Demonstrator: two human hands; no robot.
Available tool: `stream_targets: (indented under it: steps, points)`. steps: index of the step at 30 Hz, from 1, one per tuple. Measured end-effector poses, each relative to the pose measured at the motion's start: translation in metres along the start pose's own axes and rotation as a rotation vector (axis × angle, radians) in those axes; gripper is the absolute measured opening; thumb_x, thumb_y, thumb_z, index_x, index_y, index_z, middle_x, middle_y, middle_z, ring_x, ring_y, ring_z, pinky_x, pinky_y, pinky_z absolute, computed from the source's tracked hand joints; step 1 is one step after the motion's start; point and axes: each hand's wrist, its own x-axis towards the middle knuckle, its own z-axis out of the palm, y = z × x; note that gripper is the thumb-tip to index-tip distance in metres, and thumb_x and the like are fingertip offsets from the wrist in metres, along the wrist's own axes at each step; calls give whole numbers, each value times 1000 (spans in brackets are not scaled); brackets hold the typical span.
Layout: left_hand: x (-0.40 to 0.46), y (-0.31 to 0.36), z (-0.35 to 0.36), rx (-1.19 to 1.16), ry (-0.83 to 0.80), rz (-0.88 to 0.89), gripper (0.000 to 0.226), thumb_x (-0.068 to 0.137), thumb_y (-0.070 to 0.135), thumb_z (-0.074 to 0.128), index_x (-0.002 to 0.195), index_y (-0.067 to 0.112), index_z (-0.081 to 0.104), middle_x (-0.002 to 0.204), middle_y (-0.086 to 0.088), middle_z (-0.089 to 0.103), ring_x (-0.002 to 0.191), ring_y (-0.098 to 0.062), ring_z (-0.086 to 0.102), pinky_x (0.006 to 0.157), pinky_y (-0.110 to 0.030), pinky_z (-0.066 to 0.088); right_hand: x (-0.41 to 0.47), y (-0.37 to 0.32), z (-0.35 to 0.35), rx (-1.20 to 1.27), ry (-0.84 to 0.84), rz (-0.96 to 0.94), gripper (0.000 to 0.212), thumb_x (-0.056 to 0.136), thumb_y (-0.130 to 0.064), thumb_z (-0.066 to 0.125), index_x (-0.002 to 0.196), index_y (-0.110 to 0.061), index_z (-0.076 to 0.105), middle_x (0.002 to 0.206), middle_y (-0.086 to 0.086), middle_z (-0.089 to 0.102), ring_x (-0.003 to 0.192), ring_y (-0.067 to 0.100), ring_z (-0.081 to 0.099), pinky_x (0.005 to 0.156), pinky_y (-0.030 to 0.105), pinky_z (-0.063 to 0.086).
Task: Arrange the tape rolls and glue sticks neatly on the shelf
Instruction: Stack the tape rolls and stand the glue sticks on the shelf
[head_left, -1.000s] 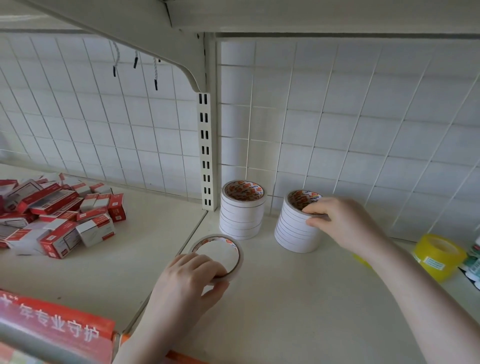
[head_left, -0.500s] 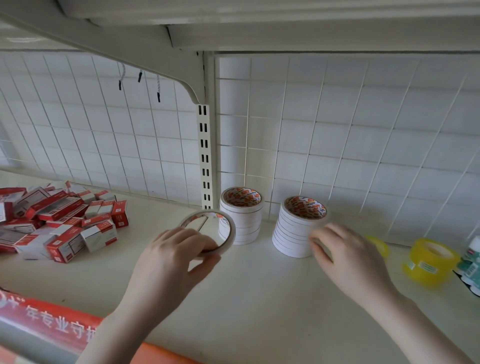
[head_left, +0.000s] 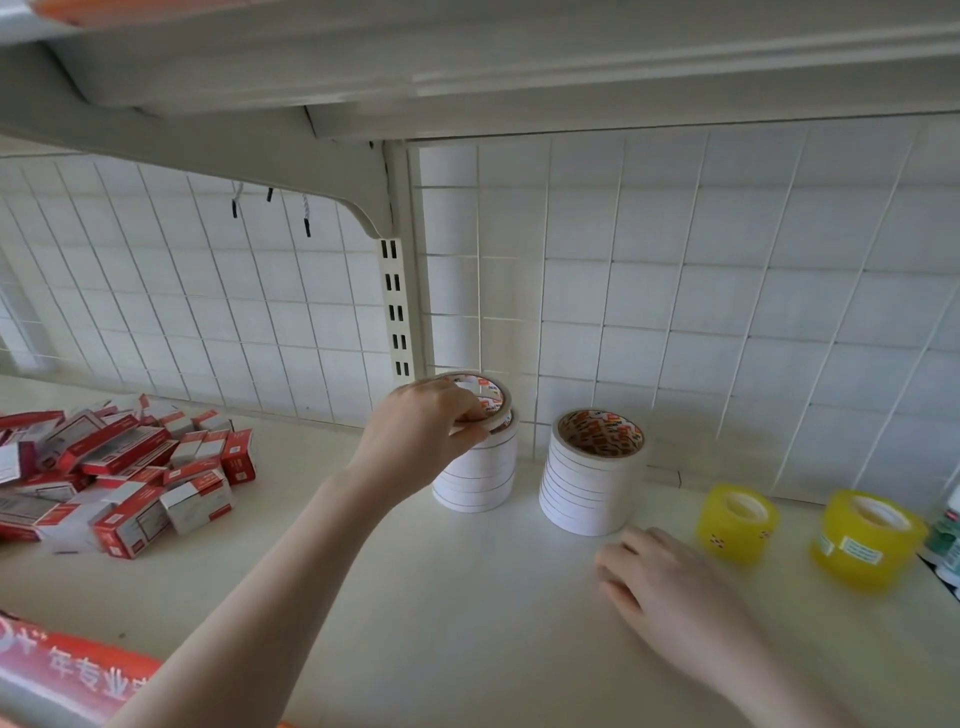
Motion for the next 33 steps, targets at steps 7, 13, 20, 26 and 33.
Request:
stream_targets:
  steps: [7, 13, 20, 26, 33]
  points:
    - [7, -2, 16, -44, -107, -45, 21, 88, 36, 59, 85, 16, 66, 84, 5, 63, 84, -17, 55, 71, -37, 47, -5, 8, 7, 32, -67, -4, 31, 52, -32, 84, 59, -31, 54, 61, -12, 45, 53, 9, 51, 40, 22, 39]
    - [10, -7, 20, -76, -133, -37, 19, 86, 36, 62, 86, 18, 67, 85, 7, 62, 82, -15, 55, 72, -35, 47, -1, 7, 2, 29, -110, 17, 39, 36, -34, 91, 57, -32, 59, 58, -10, 47, 48, 10, 52, 37, 22, 38]
    - [20, -13, 15, -205, -270, -104, 11, 82, 32, 69, 87, 23, 69, 76, 14, 59, 72, -6, 55, 68, -21, 43, -1, 5, -3, 50, -152, 21, 40, 33, -36, 92, 56, -34, 59, 58, -11, 47, 48, 9, 52, 42, 18, 27]
    - [27, -17, 14, -230, -373, -133, 5, 82, 33, 67, 82, 28, 67, 73, 15, 60, 73, -5, 56, 67, -18, 43, -1, 6, -6, 45, -204, 45, 40, 34, -37, 92, 58, -35, 60, 58, -11, 47, 49, 9, 52, 38, 19, 36]
    - [26, -19, 19, -196, -377, -88, 8, 86, 33, 62, 85, 29, 69, 76, 7, 63, 76, -13, 57, 69, -27, 46, -1, 4, -12, 68, -273, 87, 41, 35, -34, 93, 60, -34, 60, 61, -12, 48, 50, 11, 53, 39, 20, 40]
